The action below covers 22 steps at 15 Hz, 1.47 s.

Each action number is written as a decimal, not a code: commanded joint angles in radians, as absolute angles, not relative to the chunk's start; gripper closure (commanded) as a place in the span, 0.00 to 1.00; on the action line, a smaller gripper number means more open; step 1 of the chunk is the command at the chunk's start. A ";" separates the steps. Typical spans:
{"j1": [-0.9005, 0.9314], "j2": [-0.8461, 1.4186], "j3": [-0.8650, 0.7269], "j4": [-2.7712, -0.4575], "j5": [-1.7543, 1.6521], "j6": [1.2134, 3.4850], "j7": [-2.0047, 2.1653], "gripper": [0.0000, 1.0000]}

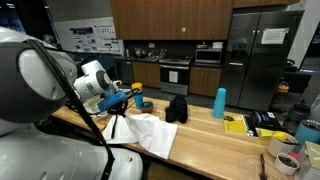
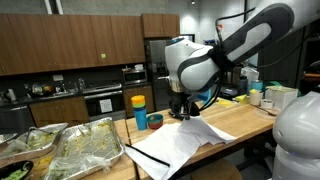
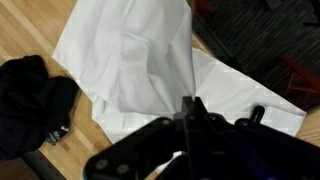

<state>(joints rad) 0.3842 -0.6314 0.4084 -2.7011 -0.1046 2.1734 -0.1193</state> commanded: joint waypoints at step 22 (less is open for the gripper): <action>0.394 -0.158 0.558 -2.374 -0.332 2.195 0.277 1.00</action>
<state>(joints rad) 0.3940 -0.2238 0.5450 -2.4233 -0.2908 2.2127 0.2349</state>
